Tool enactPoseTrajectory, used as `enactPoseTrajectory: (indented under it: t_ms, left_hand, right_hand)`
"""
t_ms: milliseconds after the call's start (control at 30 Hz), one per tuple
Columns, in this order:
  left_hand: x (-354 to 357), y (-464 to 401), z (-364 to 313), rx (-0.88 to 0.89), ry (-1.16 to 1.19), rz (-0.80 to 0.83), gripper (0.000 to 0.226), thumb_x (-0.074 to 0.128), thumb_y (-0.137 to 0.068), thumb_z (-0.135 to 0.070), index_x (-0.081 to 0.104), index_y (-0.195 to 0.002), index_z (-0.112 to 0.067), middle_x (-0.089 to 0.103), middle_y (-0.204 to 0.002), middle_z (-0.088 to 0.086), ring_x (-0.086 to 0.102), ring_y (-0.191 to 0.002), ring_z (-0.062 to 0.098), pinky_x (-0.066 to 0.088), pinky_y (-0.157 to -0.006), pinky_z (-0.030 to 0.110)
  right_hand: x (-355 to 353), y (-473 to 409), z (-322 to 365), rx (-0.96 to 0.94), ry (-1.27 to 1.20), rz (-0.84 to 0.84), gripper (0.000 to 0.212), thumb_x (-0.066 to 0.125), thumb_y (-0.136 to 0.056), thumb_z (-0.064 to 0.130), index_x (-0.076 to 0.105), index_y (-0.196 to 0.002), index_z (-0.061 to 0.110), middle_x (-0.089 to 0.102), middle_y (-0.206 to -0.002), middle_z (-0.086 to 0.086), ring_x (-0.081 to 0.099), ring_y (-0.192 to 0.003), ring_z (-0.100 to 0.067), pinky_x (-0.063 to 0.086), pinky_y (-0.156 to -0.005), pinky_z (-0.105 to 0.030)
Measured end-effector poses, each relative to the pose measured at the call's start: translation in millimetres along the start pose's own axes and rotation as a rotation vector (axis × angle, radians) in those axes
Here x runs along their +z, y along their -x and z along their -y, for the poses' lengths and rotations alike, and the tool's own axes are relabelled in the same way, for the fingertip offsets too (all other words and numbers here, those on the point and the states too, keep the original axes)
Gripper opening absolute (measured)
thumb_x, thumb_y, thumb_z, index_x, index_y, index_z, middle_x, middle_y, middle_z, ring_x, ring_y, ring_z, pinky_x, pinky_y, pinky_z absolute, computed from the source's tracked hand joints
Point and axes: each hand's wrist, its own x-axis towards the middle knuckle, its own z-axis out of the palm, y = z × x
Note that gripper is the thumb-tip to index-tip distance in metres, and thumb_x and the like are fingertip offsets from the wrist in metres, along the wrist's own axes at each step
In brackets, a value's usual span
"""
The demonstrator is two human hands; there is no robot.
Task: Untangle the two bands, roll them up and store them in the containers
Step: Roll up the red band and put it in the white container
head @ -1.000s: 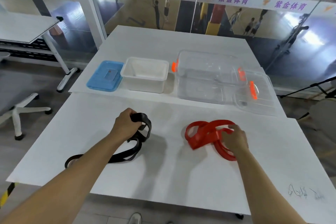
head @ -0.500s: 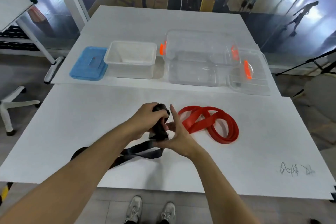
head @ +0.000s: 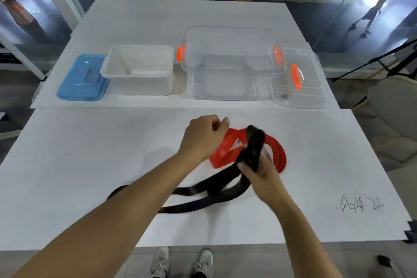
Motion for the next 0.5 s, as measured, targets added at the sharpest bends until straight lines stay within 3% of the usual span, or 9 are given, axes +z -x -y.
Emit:
enactPoseTrajectory:
  t_ms: [100, 200, 367, 433, 500]
  left_hand:
    - [30.0, -30.9, 22.4, -0.081, -0.062, 0.176, 0.027, 0.058, -0.095, -0.040, 0.064, -0.106, -0.015, 0.072, -0.101, 0.004, 0.068, -0.091, 0.025, 0.055, -0.078, 0.036]
    - [67.9, -46.0, 51.9, -0.162, -0.222, 0.254, 0.053, 0.062, -0.092, -0.046, 0.049, -0.133, -0.014, 0.060, -0.129, 0.012, 0.058, -0.117, 0.034, 0.053, -0.095, 0.046]
    - [118.9, -59.7, 93.2, -0.376, -0.260, 0.367, 0.120, 0.078, -0.070, -0.064, 0.016, -0.157, -0.010, 0.037, -0.153, 0.018, 0.039, -0.141, 0.040, 0.042, -0.111, 0.049]
    - [133.1, -62.5, 100.8, -0.387, -0.220, 0.349, 0.125, 0.083, -0.064, -0.062, 0.017, -0.155, -0.009, 0.038, -0.152, 0.018, 0.043, -0.138, 0.039, 0.044, -0.110, 0.049]
    - [141.1, -63.8, 104.7, -0.440, -0.162, 0.302, 0.114, 0.086, -0.067, -0.050, 0.024, -0.152, -0.008, 0.039, -0.149, 0.018, 0.049, -0.133, 0.038, 0.048, -0.107, 0.047]
  right_hand:
    - [-46.1, -5.4, -17.3, 0.072, -0.017, -0.209, 0.026, 0.069, -0.095, 0.003, 0.068, -0.102, 0.028, 0.075, -0.099, 0.001, 0.071, -0.095, -0.020, 0.053, -0.086, -0.032]
    - [-87.7, -9.5, -23.2, 0.102, 0.071, -0.317, 0.025, 0.066, -0.096, 0.000, 0.067, -0.111, 0.019, 0.074, -0.102, -0.005, 0.069, -0.099, -0.028, 0.054, -0.093, -0.044]
    - [-136.7, -13.6, -22.1, 0.131, 0.307, -0.468, 0.009, 0.062, -0.099, 0.011, 0.061, -0.106, 0.016, 0.066, -0.086, -0.002, 0.062, -0.090, -0.034, 0.042, -0.075, -0.037]
    - [-149.9, -16.0, -17.2, 0.161, 0.399, -0.515, 0.002, 0.060, -0.100, 0.014, 0.059, -0.101, 0.015, 0.063, -0.080, 0.000, 0.058, -0.085, -0.036, 0.039, -0.071, -0.038]
    - [-154.6, -21.2, -13.9, 0.169, 0.477, -0.558, 0.005, 0.059, -0.100, 0.017, 0.056, -0.096, 0.018, 0.060, -0.074, -0.001, 0.056, -0.078, -0.037, 0.044, -0.067, -0.041]
